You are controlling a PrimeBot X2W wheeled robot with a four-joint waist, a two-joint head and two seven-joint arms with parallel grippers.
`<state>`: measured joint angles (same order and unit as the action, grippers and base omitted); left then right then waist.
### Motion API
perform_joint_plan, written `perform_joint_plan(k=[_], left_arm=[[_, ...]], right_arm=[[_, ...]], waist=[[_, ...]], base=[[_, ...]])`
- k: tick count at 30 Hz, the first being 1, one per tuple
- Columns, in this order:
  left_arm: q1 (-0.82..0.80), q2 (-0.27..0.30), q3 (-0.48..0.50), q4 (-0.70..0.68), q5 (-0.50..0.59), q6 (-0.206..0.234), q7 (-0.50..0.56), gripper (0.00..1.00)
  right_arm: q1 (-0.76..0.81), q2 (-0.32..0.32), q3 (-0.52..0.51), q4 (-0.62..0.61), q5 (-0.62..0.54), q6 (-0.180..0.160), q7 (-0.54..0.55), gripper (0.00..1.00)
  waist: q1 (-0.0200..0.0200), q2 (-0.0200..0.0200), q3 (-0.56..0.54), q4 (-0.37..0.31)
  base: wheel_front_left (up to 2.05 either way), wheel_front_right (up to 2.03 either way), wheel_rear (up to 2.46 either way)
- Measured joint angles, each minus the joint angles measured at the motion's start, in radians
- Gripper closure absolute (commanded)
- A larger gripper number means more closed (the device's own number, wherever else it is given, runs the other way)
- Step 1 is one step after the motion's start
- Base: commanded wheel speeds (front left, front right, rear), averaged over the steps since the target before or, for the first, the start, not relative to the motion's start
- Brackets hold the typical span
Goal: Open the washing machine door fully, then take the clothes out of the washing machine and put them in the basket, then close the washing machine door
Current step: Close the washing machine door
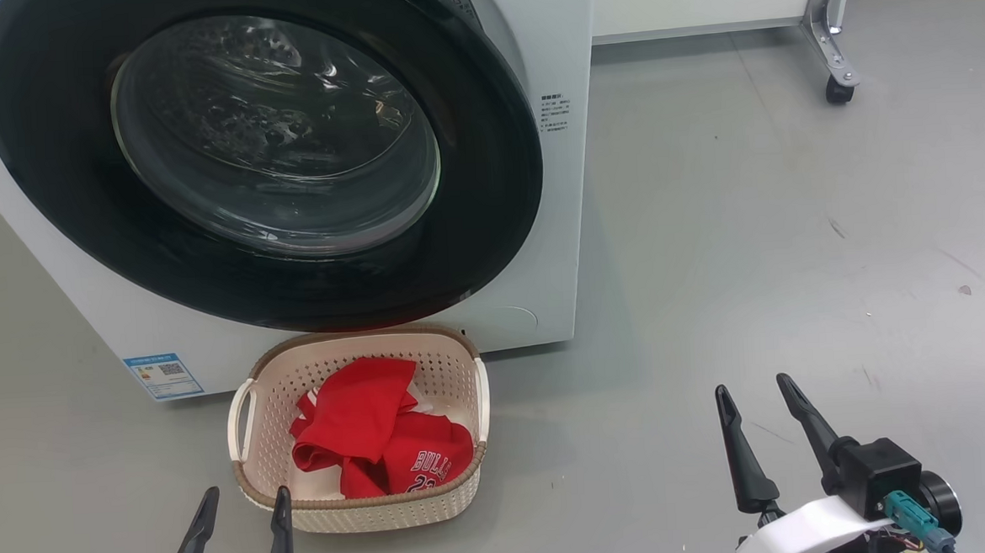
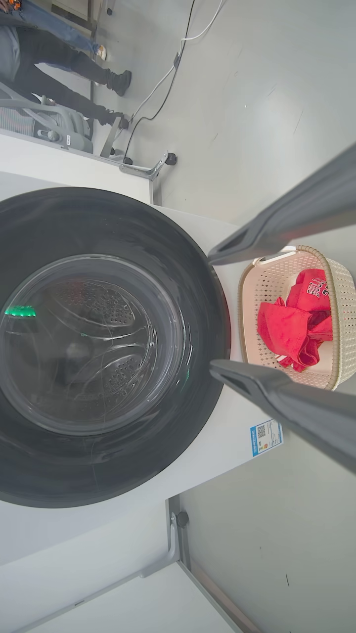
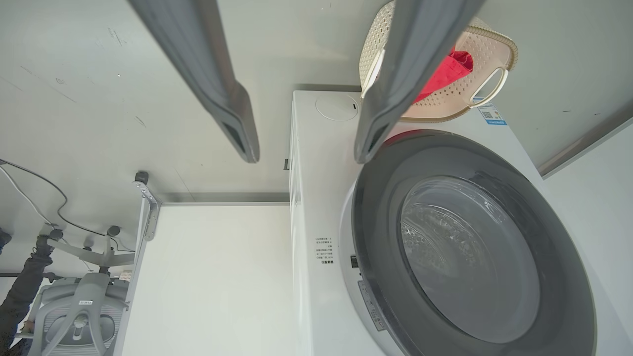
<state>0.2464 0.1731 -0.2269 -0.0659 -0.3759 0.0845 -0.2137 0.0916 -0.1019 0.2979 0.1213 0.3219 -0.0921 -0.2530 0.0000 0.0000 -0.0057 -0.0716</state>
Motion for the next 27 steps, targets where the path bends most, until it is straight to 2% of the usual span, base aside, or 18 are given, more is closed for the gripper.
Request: perform_joint_plan(k=[4, 5, 6, 7, 20, 27], left_arm=[[0.0, -0.001, -0.001, 0.0, 0.011, 0.004, 0.0, 0.0], [0.0, -0.001, -0.001, 0.0, 0.014, 0.004, 0.0, 0.0], [0.0, -0.002, -0.001, 0.0, 0.018, 0.004, 0.0, 0.0], [0.0, -0.003, -0.001, 0.0, 0.02, 0.004, 0.0, 0.0], [0.0, -0.016, -0.007, -0.012, 0.034, 0.009, -0.005, 0.0], [-0.008, -0.017, -0.018, -0.04, 0.048, 0.009, -0.007, 0.0]], right_arm=[[0.0, 0.0, -0.001, -0.002, 0.0, 0.0, 0.0, 0.0], [0.0, 0.0, -0.001, -0.002, 0.0, 0.0, 0.0, 0.51], [0.0, 0.0, -0.001, -0.002, 0.0, 0.0, 0.0, 0.92], [0.0, 0.0, -0.001, -0.002, 0.0, 0.0, 0.0, 1.0], [0.001, -0.009, 0.004, -0.014, 0.001, 0.003, 0.002, 1.0], [-0.031, -0.029, 0.017, -0.029, -0.007, 0.03, 0.012, 1.0]], waist=[[0.0, 0.0, 0.0, 0.001], [0.0, 0.0, -0.001, 0.002], [0.0, 0.0, -0.001, 0.002], [0.0, 0.0, -0.001, 0.003], [0.0, 0.0, 0.011, 0.018], [0.0, 0.0, 0.043, 0.045]], base=[[0.0, 0.0, 0.0], [0.0, 0.0, 0.0], [0.0, 0.0, 0.0], [0.0, 0.0, 0.0], [0.0, 0.0, 0.0], [0.0, 0.0, 0.0]])
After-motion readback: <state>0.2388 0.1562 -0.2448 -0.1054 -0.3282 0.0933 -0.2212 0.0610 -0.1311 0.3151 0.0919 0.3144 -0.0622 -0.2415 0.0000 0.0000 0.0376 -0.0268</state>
